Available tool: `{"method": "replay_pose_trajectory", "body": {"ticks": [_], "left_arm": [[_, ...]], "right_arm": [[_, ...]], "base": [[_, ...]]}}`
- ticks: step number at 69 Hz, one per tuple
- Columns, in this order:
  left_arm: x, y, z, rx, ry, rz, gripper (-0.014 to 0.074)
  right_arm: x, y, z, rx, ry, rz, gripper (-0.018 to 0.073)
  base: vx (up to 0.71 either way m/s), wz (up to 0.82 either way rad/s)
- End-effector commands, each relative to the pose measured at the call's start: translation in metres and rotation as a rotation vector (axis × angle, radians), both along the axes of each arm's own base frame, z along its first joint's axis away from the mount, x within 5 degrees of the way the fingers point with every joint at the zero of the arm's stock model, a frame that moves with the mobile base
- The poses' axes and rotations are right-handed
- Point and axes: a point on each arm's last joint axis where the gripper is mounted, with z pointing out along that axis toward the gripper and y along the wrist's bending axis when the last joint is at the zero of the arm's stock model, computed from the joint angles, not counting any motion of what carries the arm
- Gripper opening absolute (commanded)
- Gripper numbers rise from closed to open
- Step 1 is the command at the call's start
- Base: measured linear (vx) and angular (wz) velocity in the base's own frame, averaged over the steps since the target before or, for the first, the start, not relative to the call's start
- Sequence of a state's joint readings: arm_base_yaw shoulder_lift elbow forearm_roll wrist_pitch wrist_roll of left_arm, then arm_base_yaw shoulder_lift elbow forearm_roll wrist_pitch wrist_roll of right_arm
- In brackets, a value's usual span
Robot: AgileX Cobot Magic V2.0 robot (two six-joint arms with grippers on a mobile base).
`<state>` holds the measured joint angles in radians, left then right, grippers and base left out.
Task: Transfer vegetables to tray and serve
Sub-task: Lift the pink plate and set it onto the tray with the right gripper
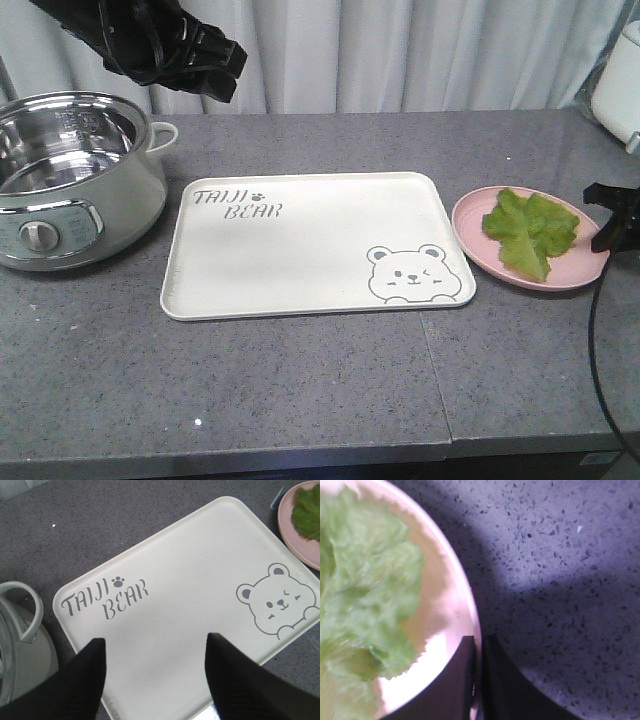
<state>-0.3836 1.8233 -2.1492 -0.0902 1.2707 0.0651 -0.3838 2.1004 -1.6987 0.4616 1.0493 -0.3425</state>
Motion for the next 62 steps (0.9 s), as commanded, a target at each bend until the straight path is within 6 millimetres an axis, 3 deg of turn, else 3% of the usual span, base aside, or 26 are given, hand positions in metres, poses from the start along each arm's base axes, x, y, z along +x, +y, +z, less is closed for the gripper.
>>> {"method": "replay_pose_trajectory", "body": {"ticks": [1, 22, 36, 48, 62], "left_arm": [[-0.014, 0.004, 0.026, -0.051, -0.076, 0.001, 0.0412], [-0.014, 0.004, 0.026, -0.051, -0.076, 0.001, 0.0412], [-0.014, 0.004, 0.026, -0.051, -0.076, 0.001, 0.0412], [-0.014, 0.004, 0.026, -0.051, -0.076, 0.001, 0.0412], [-0.014, 0.004, 0.025, -0.047, -0.075, 0.002, 0.0412]], "right_arm": [[-0.001, -0.003, 0.034, 0.004, -0.108, -0.03, -0.001], [-0.013, -0.029, 0.059, 0.14, -0.229, -0.14, -0.0006], [-0.017, -0.021, 0.086, 0.207, -0.341, -0.097, -0.0006], [-0.005, 0.023, 0.102, 0.331, -0.422, 0.024, -0.0006], [0.014, 0.108, 0.1, 0.338, -0.424, 0.201, -0.0002]], "base": [[0.0, 0.0], [0.0, 0.0], [0.0, 0.0], [0.0, 0.0], [0.0, 0.0]]}}
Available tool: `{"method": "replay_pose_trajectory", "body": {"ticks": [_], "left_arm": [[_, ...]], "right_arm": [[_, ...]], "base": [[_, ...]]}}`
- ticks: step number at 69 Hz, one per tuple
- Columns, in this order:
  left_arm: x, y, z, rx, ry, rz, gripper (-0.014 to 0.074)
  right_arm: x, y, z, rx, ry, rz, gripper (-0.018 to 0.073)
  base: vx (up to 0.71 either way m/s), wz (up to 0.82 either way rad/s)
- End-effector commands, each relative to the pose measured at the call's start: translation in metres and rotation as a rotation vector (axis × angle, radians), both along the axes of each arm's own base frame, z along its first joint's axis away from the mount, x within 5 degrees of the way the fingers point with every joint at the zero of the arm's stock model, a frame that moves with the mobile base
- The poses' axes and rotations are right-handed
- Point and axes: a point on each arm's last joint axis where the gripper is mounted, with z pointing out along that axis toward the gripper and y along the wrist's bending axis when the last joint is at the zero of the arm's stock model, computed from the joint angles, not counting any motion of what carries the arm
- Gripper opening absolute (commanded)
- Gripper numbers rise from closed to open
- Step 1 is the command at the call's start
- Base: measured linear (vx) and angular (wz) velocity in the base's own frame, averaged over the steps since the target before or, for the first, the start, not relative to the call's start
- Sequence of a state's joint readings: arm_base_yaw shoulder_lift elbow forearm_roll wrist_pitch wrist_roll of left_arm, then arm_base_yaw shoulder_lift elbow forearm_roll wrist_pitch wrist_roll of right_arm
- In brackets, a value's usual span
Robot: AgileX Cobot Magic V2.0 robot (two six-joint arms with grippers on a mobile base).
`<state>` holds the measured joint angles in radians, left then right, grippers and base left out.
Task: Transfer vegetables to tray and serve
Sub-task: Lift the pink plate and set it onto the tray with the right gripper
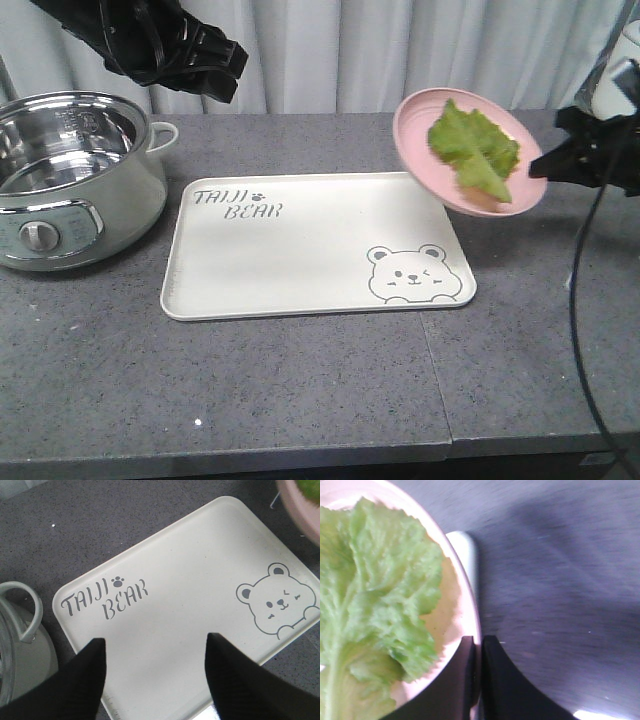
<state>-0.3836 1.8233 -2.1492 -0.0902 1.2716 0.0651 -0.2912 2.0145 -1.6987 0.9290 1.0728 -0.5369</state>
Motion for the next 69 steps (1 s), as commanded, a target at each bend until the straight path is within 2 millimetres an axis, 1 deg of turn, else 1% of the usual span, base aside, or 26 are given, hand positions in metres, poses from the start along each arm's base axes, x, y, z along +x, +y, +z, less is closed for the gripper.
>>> {"method": "replay_pose_trajectory", "body": {"ticks": [1, 7, 16, 23, 28, 32, 37, 46, 52, 58, 63, 66, 69], "left_arm": [[-0.014, 0.004, 0.025, -0.046, -0.077, 0.003, 0.0412], [-0.014, 0.005, 0.025, -0.037, -0.081, 0.008, 0.0412], [-0.013, 0.007, 0.025, -0.019, -0.088, 0.018, 0.0412], [-0.012, 0.008, 0.025, -0.007, -0.093, 0.028, 0.0412], [-0.012, 0.008, 0.024, -0.016, -0.086, 0.047, 0.0412], [-0.011, 0.008, 0.021, -0.01, -0.074, 0.046, 0.0412], [-0.009, 0.007, 0.012, 0.003, -0.045, 0.046, 0.0412], [-0.006, 0.006, -0.013, 0.037, 0.035, 0.045, 0.0412], [-0.004, 0.005, -0.029, 0.061, 0.085, 0.045, 0.0412], [-0.003, 0.006, -0.04, 0.089, 0.117, 0.053, 0.0412], [-0.003, 0.008, -0.045, 0.094, 0.135, 0.083, 0.0412], [-0.002, 0.009, -0.046, 0.1, 0.134, 0.106, 0.0412], [-0.001, 0.011, -0.046, 0.102, 0.136, 0.134, 0.0412]], "right_arm": [[0.002, 0.045, 0.039, 0.019, -0.137, 0.057, -0.0002], [0.007, 0.08, 0.039, -0.003, -0.168, 0.09, -0.0002], [0.01, 0.127, 0.037, -0.054, -0.213, 0.134, -0.0002], [0.011, 0.155, 0.028, -0.09, -0.204, 0.162, -0.0001], [0.013, 0.172, 0.018, -0.123, -0.186, 0.205, 0.0001], [0.016, 0.181, 0.012, -0.152, -0.18, 0.229, 0.0006], [0.019, 0.19, 0.007, -0.189, -0.17, 0.249, 0.002], [0.024, 0.195, 0.006, -0.22, -0.167, 0.269, 0.0085], [0.025, 0.195, 0.007, -0.236, -0.17, 0.282, 0.017], [0.025, 0.192, 0.009, -0.283, -0.172, 0.3, 0.0297], [0.023, 0.189, 0.012, -0.334, -0.153, 0.307, 0.0393], [0.022, 0.186, 0.017, -0.367, -0.136, 0.301, 0.0433], [0.021, 0.183, 0.023, -0.402, -0.12, 0.292, 0.045]], "base": [[0.0, 0.0], [0.0, 0.0], [0.0, 0.0], [0.0, 0.0], [0.0, 0.0], [0.0, 0.0], [0.0, 0.0], [0.0, 0.0], [0.0, 0.0], [0.0, 0.0], [0.0, 0.0], [0.0, 0.0], [0.0, 0.0]]}}
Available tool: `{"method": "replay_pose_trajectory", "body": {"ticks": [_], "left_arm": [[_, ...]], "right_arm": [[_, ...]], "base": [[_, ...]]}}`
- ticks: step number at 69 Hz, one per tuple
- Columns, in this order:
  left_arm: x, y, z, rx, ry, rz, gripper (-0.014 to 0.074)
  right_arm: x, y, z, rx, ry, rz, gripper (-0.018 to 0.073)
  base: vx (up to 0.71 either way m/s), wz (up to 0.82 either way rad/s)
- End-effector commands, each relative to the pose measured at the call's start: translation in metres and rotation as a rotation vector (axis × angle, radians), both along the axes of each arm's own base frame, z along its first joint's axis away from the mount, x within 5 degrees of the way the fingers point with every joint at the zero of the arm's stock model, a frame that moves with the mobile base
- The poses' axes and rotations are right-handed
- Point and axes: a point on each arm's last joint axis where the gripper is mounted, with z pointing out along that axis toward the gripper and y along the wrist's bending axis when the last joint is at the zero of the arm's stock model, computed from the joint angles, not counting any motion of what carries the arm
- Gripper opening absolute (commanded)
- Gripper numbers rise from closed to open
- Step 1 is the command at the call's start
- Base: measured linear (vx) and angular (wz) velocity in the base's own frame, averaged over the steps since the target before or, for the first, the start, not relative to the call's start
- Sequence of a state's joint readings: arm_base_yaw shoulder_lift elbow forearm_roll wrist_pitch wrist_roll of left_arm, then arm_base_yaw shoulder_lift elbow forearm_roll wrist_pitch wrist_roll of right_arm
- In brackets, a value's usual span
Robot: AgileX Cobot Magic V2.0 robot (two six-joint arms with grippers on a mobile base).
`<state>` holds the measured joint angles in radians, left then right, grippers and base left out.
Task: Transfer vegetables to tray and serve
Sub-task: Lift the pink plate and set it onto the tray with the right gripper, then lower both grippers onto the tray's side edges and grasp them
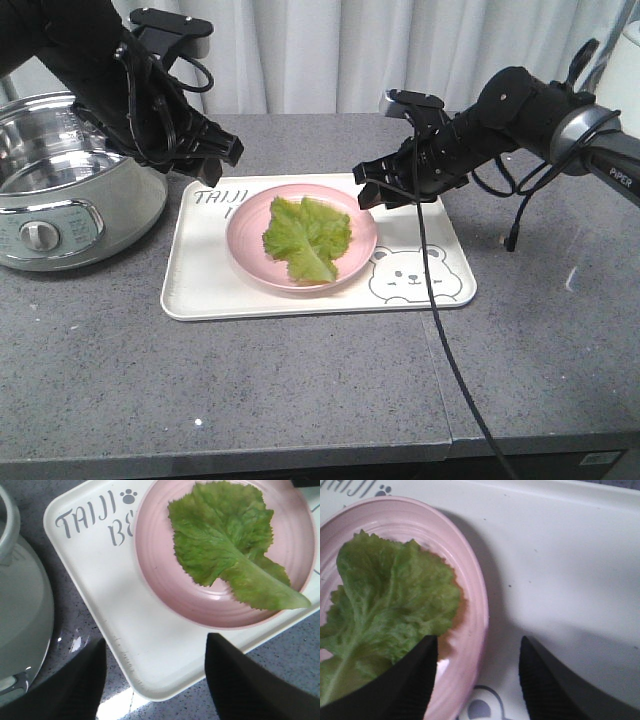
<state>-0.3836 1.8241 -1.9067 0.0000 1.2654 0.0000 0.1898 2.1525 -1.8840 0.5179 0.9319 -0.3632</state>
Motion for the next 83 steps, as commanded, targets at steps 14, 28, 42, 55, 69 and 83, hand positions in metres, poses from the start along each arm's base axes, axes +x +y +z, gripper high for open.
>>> {"method": "replay_pose_trajectory", "body": {"ticks": [14, 28, 42, 55, 69, 83], "left_arm": [[-0.007, 0.009, 0.021, -0.019, -0.071, 0.132, 0.0412], [0.003, 0.005, 0.004, -0.017, -0.029, 0.166, 0.0412], [0.009, 0.003, -0.01, 0.001, 0.007, 0.17, 0.0412], [0.008, 0.003, -0.04, 0.047, 0.096, 0.17, 0.0412], [0.004, 0.005, -0.059, 0.083, 0.157, 0.17, 0.0412], [0.005, 0.008, -0.06, 0.08, 0.159, 0.202, 0.0412]], "right_arm": [[-0.015, -0.023, 0.066, -0.205, 0.008, -0.067, 0.0437], [-0.02, -0.037, 0.061, -0.263, 0.104, -0.111, 0.0415], [-0.02, -0.047, 0.059, -0.282, 0.131, -0.138, 0.0415], [-0.02, -0.049, 0.059, -0.288, 0.134, -0.155, 0.0415], [-0.024, -0.049, 0.042, -0.3, 0.197, -0.153, 0.0415], [-0.026, -0.051, 0.034, -0.327, 0.22, -0.151, 0.0415]], "base": [[0.0, 0.0], [0.0, 0.0], [0.0, 0.0], [0.0, 0.0], [0.0, 0.0], [0.0, 0.0]]}}
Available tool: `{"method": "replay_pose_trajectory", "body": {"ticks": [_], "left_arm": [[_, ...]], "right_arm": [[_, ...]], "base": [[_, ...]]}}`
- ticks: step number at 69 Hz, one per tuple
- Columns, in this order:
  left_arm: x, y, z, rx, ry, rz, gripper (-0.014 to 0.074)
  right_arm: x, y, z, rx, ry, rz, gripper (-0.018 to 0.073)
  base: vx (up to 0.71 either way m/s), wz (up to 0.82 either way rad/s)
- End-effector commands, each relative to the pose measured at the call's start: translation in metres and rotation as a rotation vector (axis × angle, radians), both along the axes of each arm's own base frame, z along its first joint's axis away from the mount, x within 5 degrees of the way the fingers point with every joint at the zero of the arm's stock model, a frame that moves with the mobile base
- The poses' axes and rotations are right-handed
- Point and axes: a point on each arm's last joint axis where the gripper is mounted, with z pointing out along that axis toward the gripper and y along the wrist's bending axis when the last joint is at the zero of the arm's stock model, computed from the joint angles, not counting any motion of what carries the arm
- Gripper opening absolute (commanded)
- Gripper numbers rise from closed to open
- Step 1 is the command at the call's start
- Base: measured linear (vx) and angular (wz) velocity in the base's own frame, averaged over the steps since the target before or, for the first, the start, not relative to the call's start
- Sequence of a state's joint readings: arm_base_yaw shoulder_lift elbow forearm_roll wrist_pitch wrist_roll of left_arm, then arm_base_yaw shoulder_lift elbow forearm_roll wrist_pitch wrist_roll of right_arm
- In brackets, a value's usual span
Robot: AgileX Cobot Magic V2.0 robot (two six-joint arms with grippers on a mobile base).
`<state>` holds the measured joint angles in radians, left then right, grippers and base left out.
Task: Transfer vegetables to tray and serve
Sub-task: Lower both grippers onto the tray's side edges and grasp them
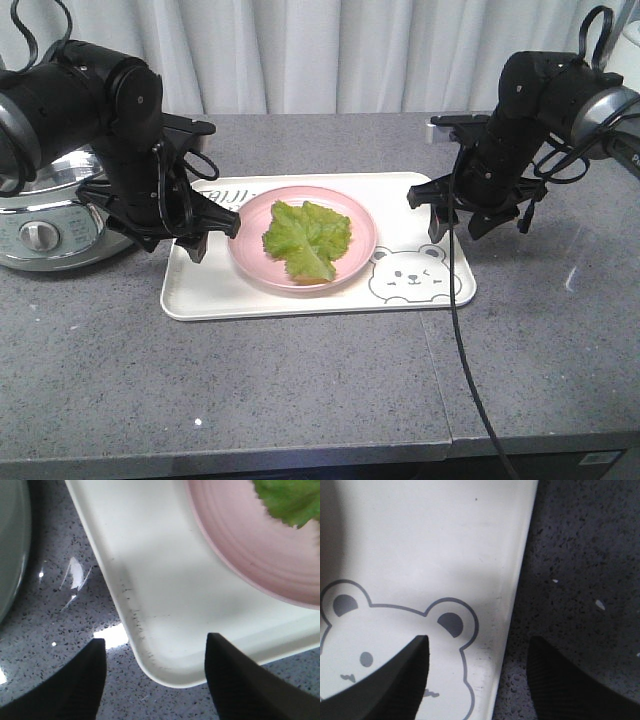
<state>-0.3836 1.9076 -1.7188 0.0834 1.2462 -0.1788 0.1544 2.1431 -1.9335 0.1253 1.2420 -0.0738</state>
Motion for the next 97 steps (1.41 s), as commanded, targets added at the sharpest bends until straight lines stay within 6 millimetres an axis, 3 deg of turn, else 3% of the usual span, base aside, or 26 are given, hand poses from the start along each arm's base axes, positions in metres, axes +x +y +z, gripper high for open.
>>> {"method": "replay_pose_trajectory", "body": {"ticks": [1, 16, 40, 97], "left_arm": [[-0.005, 0.006, 0.025, -0.025, -0.063, 0.035, 0.0412], [-0.002, 0.015, 0.023, -0.021, -0.063, 0.074, 0.0412], [-0.006, 0.021, 0.001, 0.005, -0.001, 0.082, 0.0412], [0.002, 0.018, -0.003, -0.017, -0.052, 0.076, 0.0412]], "right_arm": [[-0.01, -0.006, 0.034, -0.013, -0.047, -0.001, 0.0415], [-0.009, -0.009, 0.034, -0.044, -0.051, -0.005, 0.0415], [-0.009, -0.009, 0.033, -0.045, -0.049, -0.012, 0.0415], [-0.005, -0.007, 0.019, -0.035, -0.015, -0.018, 0.0412]], "base": [[0.0, 0.0], [0.0, 0.0], [0.0, 0.0], [0.0, 0.0]]}}
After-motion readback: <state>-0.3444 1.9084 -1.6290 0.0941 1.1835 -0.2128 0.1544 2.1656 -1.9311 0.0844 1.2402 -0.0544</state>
